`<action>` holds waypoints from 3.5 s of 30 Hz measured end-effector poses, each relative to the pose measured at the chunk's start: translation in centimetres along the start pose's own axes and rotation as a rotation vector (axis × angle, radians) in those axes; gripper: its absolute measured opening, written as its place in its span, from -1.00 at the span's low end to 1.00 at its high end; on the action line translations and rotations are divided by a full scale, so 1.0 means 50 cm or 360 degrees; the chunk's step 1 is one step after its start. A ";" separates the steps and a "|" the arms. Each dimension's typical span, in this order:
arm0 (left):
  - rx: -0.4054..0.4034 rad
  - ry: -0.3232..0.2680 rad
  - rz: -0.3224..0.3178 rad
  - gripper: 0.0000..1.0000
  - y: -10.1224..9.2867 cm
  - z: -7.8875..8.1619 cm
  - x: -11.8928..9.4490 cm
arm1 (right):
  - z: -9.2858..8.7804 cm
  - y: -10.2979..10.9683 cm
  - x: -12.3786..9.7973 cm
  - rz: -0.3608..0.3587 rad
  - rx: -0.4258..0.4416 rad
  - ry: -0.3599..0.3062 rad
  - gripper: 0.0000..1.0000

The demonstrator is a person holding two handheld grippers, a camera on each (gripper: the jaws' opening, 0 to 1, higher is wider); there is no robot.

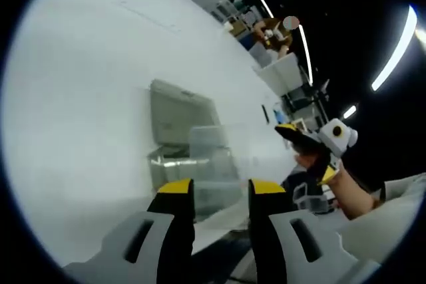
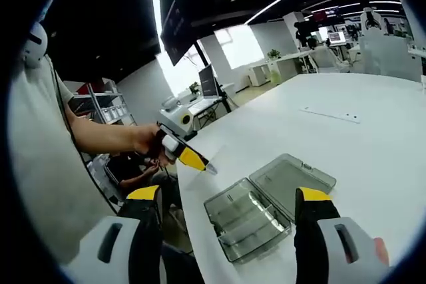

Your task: Insert the divider into the dual guide fixture by aligning both edges with the guide slots and pushing it downward to the bottom, including one-sided entry, uneven engagement, binding, and posture correction.

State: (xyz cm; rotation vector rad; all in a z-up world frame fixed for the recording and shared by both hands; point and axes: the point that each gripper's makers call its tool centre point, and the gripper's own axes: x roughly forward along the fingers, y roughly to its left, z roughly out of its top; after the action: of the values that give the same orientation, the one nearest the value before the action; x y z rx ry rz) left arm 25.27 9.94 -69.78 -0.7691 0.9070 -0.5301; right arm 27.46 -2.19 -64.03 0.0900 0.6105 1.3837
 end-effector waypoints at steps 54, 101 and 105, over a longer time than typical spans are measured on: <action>0.0155 0.0089 -0.0474 -0.44 -0.160 0.003 0.058 | 0.073 0.024 0.033 0.0361 0.0402 -0.0241 0.24; 0.0444 0.0077 -0.0811 -0.43 -0.265 -0.023 0.062 | 0.072 0.083 0.039 0.0581 0.0450 -0.0210 -0.32; 0.0453 0.0083 -0.0815 -0.43 -0.265 -0.024 0.061 | 0.073 0.085 0.040 0.0587 0.0460 -0.0207 -0.32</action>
State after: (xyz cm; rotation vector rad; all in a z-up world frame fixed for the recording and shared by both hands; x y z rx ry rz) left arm 24.64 -0.85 -61.46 -0.7267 0.6576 -1.1092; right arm 25.45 1.60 -59.93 0.5432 0.7042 1.6201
